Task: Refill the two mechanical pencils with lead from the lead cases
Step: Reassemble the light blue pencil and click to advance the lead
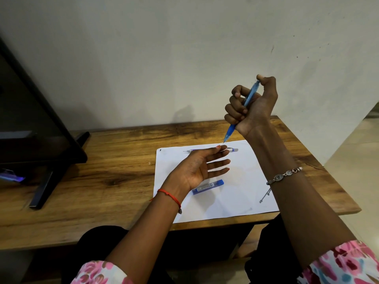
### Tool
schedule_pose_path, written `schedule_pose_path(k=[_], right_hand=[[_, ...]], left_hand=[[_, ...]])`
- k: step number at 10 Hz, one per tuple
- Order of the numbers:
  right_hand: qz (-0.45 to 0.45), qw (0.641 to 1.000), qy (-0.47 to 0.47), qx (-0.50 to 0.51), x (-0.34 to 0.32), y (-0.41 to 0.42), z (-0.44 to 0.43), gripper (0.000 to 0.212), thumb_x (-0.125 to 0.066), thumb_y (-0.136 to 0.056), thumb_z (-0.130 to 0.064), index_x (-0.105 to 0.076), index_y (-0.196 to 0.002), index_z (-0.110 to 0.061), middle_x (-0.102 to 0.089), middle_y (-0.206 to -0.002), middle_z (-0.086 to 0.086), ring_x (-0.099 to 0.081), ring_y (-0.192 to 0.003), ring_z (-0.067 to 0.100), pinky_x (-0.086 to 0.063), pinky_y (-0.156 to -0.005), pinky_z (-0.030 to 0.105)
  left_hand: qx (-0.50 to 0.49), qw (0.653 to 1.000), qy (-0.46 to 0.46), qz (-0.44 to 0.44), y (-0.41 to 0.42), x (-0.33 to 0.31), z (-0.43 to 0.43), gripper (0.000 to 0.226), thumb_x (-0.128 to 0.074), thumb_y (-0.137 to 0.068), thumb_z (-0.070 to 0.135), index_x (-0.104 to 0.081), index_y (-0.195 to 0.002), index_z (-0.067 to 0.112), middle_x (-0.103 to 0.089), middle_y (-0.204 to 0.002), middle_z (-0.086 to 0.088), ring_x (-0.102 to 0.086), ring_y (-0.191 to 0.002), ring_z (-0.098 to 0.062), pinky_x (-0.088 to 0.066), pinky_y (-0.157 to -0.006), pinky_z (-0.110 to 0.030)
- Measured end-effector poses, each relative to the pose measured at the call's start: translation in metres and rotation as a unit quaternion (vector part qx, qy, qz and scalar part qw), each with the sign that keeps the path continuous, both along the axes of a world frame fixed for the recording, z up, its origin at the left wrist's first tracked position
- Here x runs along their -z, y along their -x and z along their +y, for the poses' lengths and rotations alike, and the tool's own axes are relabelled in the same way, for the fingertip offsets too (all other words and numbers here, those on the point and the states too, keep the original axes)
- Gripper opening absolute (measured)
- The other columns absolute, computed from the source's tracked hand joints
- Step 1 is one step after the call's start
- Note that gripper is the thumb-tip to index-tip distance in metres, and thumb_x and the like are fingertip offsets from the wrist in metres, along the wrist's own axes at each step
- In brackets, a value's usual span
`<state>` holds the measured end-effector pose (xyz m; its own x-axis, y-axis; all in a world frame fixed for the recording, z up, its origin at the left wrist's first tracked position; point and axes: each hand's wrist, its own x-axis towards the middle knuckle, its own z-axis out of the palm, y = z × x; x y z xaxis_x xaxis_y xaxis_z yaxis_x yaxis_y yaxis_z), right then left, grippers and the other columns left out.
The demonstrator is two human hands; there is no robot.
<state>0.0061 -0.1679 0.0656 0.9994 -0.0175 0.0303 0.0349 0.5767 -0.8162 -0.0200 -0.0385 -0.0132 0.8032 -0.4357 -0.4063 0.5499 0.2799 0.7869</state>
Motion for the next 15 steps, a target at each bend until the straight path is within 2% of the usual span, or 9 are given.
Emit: schedule_pose_path(k=[1, 8, 10, 11, 12, 13, 14, 15], right_hand=[[0.0, 1.0, -0.015, 0.006, 0.003, -0.001, -0.001, 0.055, -0.026, -0.085, -0.052, -0.043, -0.053, -0.011, -0.021, -0.035, -0.005, -0.014, -0.034, 0.009, -0.013, -0.042, 0.016], [0.0, 0.998, -0.061, 0.019, 0.011, -0.008, -0.002, 0.055, -0.025, -0.086, -0.051, -0.044, -0.054, -0.01, -0.022, -0.034, -0.005, -0.016, -0.032, 0.009, -0.016, -0.04, 0.013], [-0.011, 0.997, -0.078, 0.012, 0.016, -0.01, -0.003, 0.06, -0.031, -0.086, -0.059, -0.049, -0.059, -0.008, -0.026, -0.039, -0.003, -0.022, -0.038, 0.01, -0.018, -0.044, 0.019], [-0.029, 0.991, -0.132, 0.007, 0.018, -0.014, -0.002, 0.035, -0.037, -0.084, -0.035, -0.048, -0.064, -0.008, -0.034, -0.051, 0.0, -0.032, -0.047, 0.013, -0.029, -0.048, 0.023], [-0.013, 0.988, -0.149, 0.031, 0.02, -0.018, -0.002, 0.027, -0.039, -0.085, -0.026, -0.047, -0.066, -0.009, -0.038, -0.059, 0.002, -0.037, -0.053, 0.014, -0.036, -0.054, 0.026], [0.048, 0.988, -0.117, 0.086, 0.029, -0.02, -0.005, 0.037, -0.038, -0.098, -0.028, -0.052, -0.07, -0.008, -0.04, -0.064, 0.001, -0.037, -0.059, 0.012, -0.041, -0.064, 0.027], [0.074, 0.992, -0.081, 0.069, 0.035, -0.018, -0.008, 0.038, -0.039, -0.098, -0.028, -0.055, -0.072, -0.006, -0.038, -0.059, 0.001, -0.036, -0.056, 0.012, -0.039, -0.061, 0.026], [0.096, 0.995, -0.028, 0.016, 0.045, -0.015, -0.01, 0.031, -0.04, -0.098, -0.02, -0.055, -0.074, -0.007, -0.041, -0.058, 0.002, -0.039, -0.056, 0.014, -0.038, -0.055, 0.026]], left_hand=[[-0.001, 1.0, 0.004, 0.004, 0.0, 0.0, 0.001, 0.021, -0.049, -0.093, 0.016, -0.069, -0.09, 0.011, -0.073, -0.075, 0.0, -0.067, -0.079, -0.018, -0.058, -0.066, -0.03], [0.004, 1.0, 0.007, -0.002, -0.002, -0.001, 0.005, 0.022, -0.047, -0.093, 0.015, -0.068, -0.093, 0.011, -0.074, -0.075, 0.002, -0.071, -0.07, -0.014, -0.059, -0.066, -0.029], [-0.001, 1.0, 0.011, 0.001, -0.001, -0.004, 0.006, 0.022, -0.047, -0.093, 0.015, -0.068, -0.091, 0.01, -0.073, -0.074, 0.002, -0.071, -0.068, -0.014, -0.059, -0.064, -0.029], [-0.019, 1.0, 0.0, 0.016, -0.003, -0.007, 0.01, 0.022, -0.046, -0.092, 0.012, -0.068, -0.09, 0.009, -0.074, -0.073, 0.0, -0.069, -0.071, -0.016, -0.059, -0.062, -0.029], [-0.046, 0.998, -0.026, 0.025, -0.007, -0.008, 0.018, 0.021, -0.046, -0.092, 0.01, -0.067, -0.089, 0.007, -0.073, -0.072, -0.002, -0.067, -0.075, -0.018, -0.059, -0.061, -0.029], [-0.101, 0.993, -0.054, 0.025, -0.014, -0.01, 0.034, 0.019, -0.046, -0.091, 0.008, -0.065, -0.09, 0.005, -0.07, -0.075, -0.004, -0.066, -0.073, -0.019, -0.058, -0.059, -0.028], [-0.127, 0.989, -0.072, 0.018, -0.016, -0.012, 0.042, 0.018, -0.046, -0.091, 0.008, -0.064, -0.09, 0.006, -0.069, -0.077, -0.004, -0.065, -0.072, -0.018, -0.057, -0.059, -0.027], [-0.15, 0.983, -0.107, 0.007, -0.017, -0.013, 0.048, 0.019, -0.044, -0.091, 0.008, -0.063, -0.086, 0.007, -0.066, -0.083, -0.005, -0.063, -0.074, -0.019, -0.056, -0.063, -0.029]])
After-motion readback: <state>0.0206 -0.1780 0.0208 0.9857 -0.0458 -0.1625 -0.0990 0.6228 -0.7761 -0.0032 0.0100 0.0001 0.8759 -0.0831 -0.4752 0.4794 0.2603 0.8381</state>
